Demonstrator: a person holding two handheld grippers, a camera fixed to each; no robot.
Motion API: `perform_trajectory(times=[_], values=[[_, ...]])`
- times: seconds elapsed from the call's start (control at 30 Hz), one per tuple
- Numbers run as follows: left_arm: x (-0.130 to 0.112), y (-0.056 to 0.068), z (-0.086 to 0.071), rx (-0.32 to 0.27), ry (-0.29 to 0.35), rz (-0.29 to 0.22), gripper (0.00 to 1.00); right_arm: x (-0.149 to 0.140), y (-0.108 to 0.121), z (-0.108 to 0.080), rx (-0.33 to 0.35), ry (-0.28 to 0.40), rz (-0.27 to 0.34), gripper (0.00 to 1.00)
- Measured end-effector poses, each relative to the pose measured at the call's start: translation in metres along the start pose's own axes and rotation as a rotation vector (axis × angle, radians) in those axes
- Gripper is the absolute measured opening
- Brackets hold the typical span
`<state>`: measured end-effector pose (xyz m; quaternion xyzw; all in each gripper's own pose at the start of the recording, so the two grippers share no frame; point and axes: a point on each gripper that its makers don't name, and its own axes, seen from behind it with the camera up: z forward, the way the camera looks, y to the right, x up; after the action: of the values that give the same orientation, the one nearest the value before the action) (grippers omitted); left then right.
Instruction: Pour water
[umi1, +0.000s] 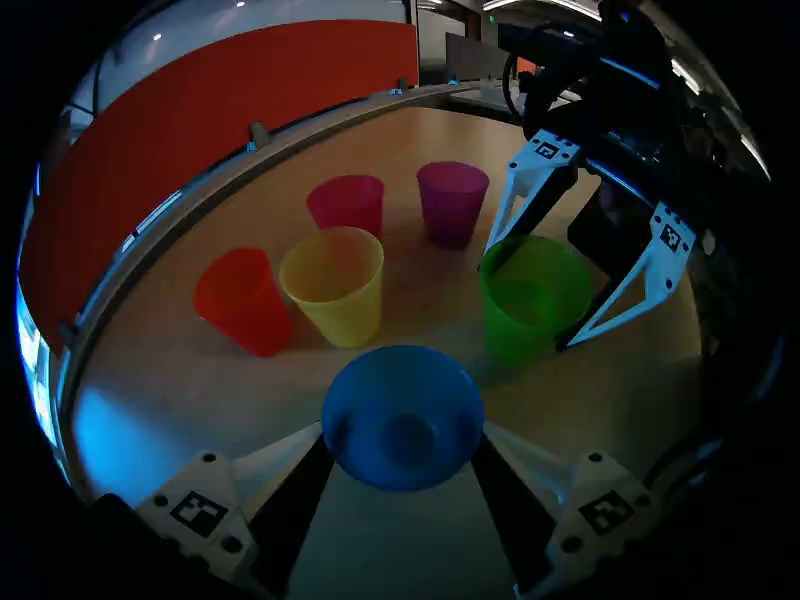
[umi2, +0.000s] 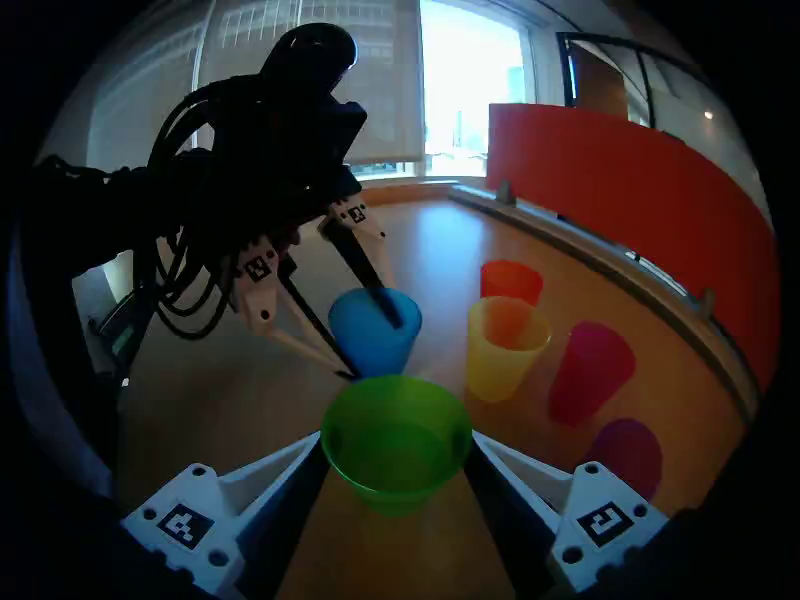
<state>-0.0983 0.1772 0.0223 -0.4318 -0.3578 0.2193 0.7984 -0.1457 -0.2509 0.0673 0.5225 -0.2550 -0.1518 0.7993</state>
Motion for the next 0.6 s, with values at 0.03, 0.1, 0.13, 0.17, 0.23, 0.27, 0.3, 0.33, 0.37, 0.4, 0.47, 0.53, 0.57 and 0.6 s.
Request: perform_trajectory(times=[0.03,0.1,0.13,0.17,0.23,0.27,0.3,0.33,0.37,0.4,0.47,0.53,0.57,0.6], values=[[-0.0016,0.0001,0.0002,-0.001,-0.001,-0.002,0.85,-0.0015,0.0000,0.0002,-0.001,-0.002,0.000,0.91],[-0.0041,0.0003,0.0007,-0.003,-0.003,-0.007,0.85,-0.0046,-0.0001,0.0007,-0.002,-0.006,0.000,0.91],[-0.0045,0.0004,0.0009,-0.004,-0.002,-0.009,0.85,-0.0058,-0.0001,0.0011,-0.002,-0.007,0.001,0.91],[-0.0050,0.0006,0.0010,-0.005,-0.002,-0.012,0.85,-0.0071,-0.0002,0.0016,-0.002,-0.009,0.002,0.91],[-0.0045,0.0008,0.0011,-0.006,0.001,-0.014,0.85,-0.0087,-0.0005,0.0023,-0.003,-0.010,0.004,0.91],[-0.0042,0.0009,0.0011,-0.007,0.003,-0.015,0.85,-0.0095,-0.0007,0.0027,-0.004,-0.011,0.004,0.91],[-0.0041,0.0011,0.0014,-0.008,0.003,-0.015,0.85,-0.0099,-0.0007,0.0030,-0.004,-0.011,0.005,0.91],[-0.0043,0.0013,0.0018,-0.010,0.002,-0.014,0.85,-0.0100,-0.0007,0.0031,-0.004,-0.011,0.005,0.91],[-0.0044,0.0016,0.0023,-0.011,0.001,-0.014,0.85,-0.0101,-0.0008,0.0032,-0.004,-0.011,0.006,0.91],[-0.0049,0.0018,0.0028,-0.012,-0.001,-0.012,0.85,-0.0102,-0.0008,0.0033,-0.005,-0.010,0.007,0.91],[-0.0063,0.0024,0.0039,-0.012,-0.006,-0.007,0.85,-0.0105,-0.0007,0.0032,-0.006,-0.010,0.009,0.91],[-0.0075,0.0036,0.0047,-0.013,-0.011,-0.002,0.85,-0.0107,-0.0008,0.0032,-0.006,-0.010,0.012,0.91],[-0.0082,0.0044,0.0051,-0.015,-0.014,0.001,0.85,-0.0108,-0.0009,0.0031,-0.006,-0.009,0.014,0.91],[-0.0088,0.0049,0.0054,-0.016,-0.017,0.002,0.85,-0.0110,-0.0012,0.0031,-0.005,-0.010,0.016,0.92]])
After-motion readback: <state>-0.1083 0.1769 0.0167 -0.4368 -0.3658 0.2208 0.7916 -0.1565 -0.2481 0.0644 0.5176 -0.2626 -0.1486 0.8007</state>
